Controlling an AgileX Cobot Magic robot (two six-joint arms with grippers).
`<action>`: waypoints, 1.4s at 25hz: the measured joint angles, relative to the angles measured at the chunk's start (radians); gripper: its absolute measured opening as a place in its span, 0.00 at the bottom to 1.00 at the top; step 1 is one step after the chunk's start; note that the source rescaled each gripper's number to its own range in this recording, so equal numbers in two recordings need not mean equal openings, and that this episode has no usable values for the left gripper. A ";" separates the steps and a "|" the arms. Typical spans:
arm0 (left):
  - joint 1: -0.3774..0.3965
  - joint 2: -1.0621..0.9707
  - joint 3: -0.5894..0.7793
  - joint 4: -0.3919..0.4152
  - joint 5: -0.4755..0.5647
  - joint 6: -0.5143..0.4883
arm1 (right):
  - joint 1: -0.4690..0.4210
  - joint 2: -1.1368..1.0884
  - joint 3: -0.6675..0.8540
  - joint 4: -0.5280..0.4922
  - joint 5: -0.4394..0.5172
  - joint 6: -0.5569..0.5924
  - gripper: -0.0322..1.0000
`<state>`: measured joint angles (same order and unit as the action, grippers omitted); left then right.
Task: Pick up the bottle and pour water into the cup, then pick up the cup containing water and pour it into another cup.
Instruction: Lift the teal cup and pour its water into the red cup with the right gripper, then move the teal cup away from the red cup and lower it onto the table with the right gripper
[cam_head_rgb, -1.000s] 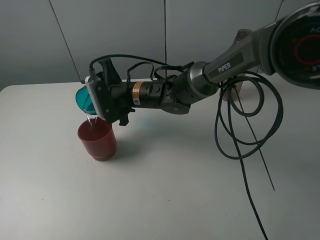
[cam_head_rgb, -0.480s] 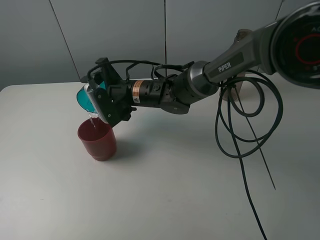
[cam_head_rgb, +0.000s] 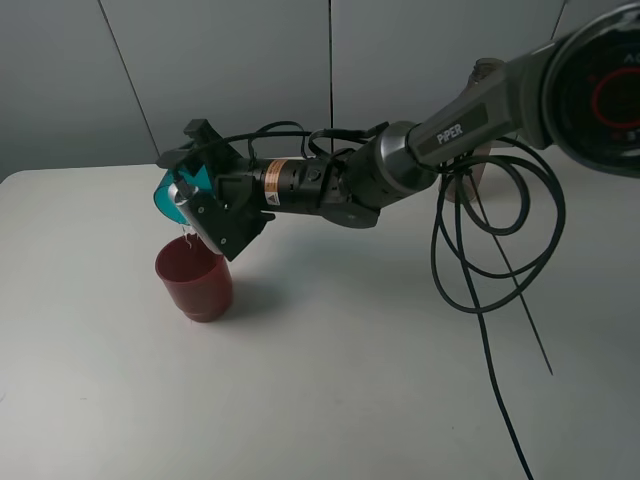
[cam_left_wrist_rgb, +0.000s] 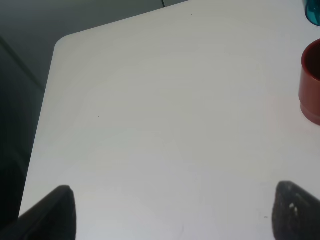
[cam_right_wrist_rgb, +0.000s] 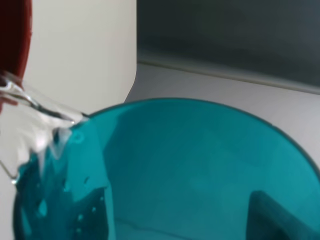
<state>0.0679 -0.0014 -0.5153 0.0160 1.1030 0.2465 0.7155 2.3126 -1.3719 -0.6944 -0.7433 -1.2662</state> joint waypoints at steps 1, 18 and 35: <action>0.000 0.000 0.000 0.000 0.000 0.000 | 0.000 0.000 0.000 0.000 0.000 -0.013 0.07; 0.000 0.000 0.000 0.000 0.000 -0.002 | 0.000 -0.002 0.000 -0.039 -0.007 -0.107 0.07; 0.000 0.000 0.000 0.000 0.000 -0.002 | 0.000 -0.029 0.000 0.111 0.026 0.645 0.07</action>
<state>0.0679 -0.0014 -0.5153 0.0160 1.1030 0.2443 0.7155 2.2836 -1.3719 -0.5837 -0.7171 -0.6211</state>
